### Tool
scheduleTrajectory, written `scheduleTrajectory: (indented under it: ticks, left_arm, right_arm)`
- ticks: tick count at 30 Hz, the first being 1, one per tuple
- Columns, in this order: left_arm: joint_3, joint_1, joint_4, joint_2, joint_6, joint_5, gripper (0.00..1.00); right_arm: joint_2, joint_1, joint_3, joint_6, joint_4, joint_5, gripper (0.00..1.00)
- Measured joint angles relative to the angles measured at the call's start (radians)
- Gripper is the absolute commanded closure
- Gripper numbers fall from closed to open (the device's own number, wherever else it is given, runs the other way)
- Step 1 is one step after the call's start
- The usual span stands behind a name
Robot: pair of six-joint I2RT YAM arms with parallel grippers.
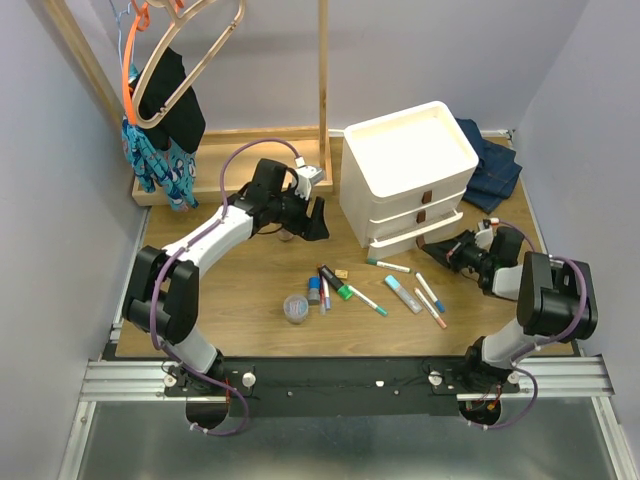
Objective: Sort the stationery into containers
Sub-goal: Open the drawer in the storage box.
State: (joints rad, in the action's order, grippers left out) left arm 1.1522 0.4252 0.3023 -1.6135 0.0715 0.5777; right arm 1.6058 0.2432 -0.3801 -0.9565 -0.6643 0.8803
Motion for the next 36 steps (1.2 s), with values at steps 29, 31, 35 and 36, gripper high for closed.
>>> scheduleTrajectory:
  ticks: [29,31,35,36]
  left_arm:
    - [-0.06,0.0,-0.001,0.064,0.0,0.004,0.22]
    - [-0.07,0.0,-0.001,0.079,0.0,0.004,0.22]
    - [-0.09,0.0,-0.001,0.106,-0.005,0.004,0.21]
    - [-0.093,0.0,-0.002,0.108,-0.005,0.005,0.21]
  right_arm:
    - [-0.297,0.056,-0.012,0.203,0.57,-0.203,0.99]
    - [-0.313,0.056,-0.014,0.211,0.599,-0.216,0.99]
    - [-0.337,0.058,-0.024,0.225,0.653,-0.241,0.99]
    - [-0.341,0.058,-0.025,0.226,0.661,-0.245,0.99]
